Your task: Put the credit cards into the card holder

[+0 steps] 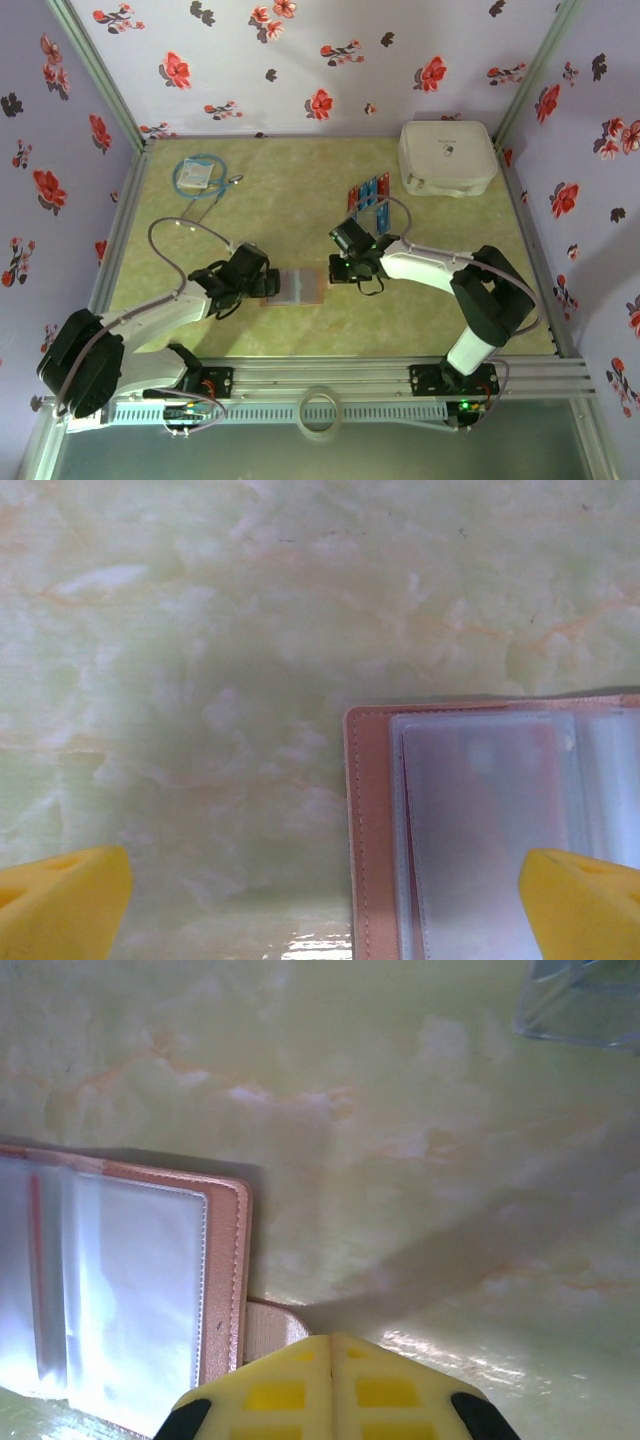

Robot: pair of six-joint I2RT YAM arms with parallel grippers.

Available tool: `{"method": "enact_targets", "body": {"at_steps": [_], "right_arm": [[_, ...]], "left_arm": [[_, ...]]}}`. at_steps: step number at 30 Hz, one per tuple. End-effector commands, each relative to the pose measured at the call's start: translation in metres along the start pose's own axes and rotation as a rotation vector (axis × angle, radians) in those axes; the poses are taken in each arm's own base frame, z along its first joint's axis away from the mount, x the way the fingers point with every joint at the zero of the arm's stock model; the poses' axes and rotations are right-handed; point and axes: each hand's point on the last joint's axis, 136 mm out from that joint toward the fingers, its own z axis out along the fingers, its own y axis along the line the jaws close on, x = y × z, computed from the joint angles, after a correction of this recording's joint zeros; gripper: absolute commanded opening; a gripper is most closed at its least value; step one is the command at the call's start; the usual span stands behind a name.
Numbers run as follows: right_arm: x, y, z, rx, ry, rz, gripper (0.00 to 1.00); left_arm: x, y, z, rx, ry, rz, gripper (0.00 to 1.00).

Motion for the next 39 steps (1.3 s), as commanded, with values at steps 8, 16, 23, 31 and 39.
{"method": "enact_targets", "body": {"at_steps": [8,16,23,31,39], "right_arm": [[-0.002,-0.027,-0.009,0.051,-0.012,0.007,0.00],[0.002,-0.031,-0.007,0.058,-0.004,0.013,0.00],[0.002,-0.035,-0.008,0.063,-0.005,0.016,0.00],[0.000,-0.033,-0.009,0.051,-0.005,0.018,0.00],[-0.033,-0.006,-0.057,0.012,-0.067,-0.048,0.36]], "left_arm": [[0.006,-0.028,0.014,0.018,0.026,0.053,1.00],[0.010,-0.032,0.024,-0.043,0.049,0.115,1.00],[0.016,-0.017,0.026,-0.106,0.055,0.108,1.00],[0.015,-0.014,0.025,-0.120,0.047,0.106,1.00],[-0.012,-0.030,0.007,-0.072,-0.006,0.106,1.00]]}}
